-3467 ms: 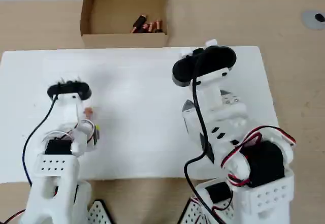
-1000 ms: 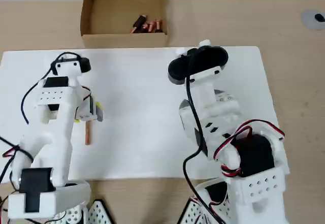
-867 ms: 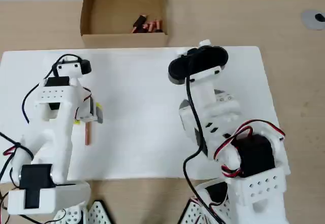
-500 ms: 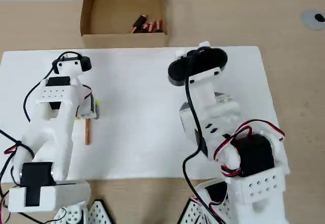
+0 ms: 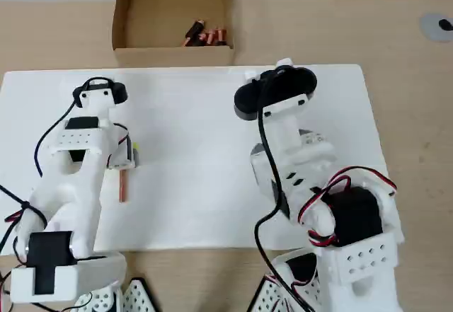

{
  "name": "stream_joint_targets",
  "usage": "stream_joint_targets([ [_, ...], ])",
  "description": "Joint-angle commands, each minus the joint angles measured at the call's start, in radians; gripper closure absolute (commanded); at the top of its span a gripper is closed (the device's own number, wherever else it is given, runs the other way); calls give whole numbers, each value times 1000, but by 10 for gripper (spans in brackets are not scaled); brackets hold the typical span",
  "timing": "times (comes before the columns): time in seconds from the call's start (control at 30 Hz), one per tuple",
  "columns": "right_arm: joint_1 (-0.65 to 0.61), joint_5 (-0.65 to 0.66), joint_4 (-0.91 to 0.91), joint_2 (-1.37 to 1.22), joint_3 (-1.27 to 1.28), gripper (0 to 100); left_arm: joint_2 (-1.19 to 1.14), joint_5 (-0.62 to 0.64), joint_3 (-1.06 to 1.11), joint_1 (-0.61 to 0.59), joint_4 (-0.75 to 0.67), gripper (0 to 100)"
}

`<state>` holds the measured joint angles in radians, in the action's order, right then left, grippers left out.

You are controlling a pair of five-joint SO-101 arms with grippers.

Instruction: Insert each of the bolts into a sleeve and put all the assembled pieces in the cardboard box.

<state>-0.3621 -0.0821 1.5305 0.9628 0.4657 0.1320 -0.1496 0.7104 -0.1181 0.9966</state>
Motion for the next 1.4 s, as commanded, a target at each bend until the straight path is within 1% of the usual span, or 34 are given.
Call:
stream_joint_targets([
  [0.0,22,-3,3,12,-7,745,-12,5,12,3,-43,840],
  [0.2,22,-2,-2,62,-7,745,-12,5,12,5,-52,841],
  [0.27,22,-2,-3,101,-7,745,-12,3,12,5,-49,871],
  [0.43,22,-2,2,150,1,745,-8,3,11,5,-49,986],
  [0.63,22,-6,-5,147,19,745,-2,5,-9,3,-44,989],
  [0.8,22,-6,-54,147,101,745,58,46,-129,3,58,988],
  [1.13,22,-6,-209,143,191,745,398,31,-388,9,382,989],
  [1.2,22,-6,-267,124,242,745,453,25,-419,5,419,989],
  [1.27,24,-6,-358,81,323,745,509,25,-430,0,423,989],
  [1.33,41,-12,-489,7,409,745,572,28,-428,-18,420,989],
  [1.37,54,-37,-557,-39,435,745,604,28,-427,-23,420,989],
])
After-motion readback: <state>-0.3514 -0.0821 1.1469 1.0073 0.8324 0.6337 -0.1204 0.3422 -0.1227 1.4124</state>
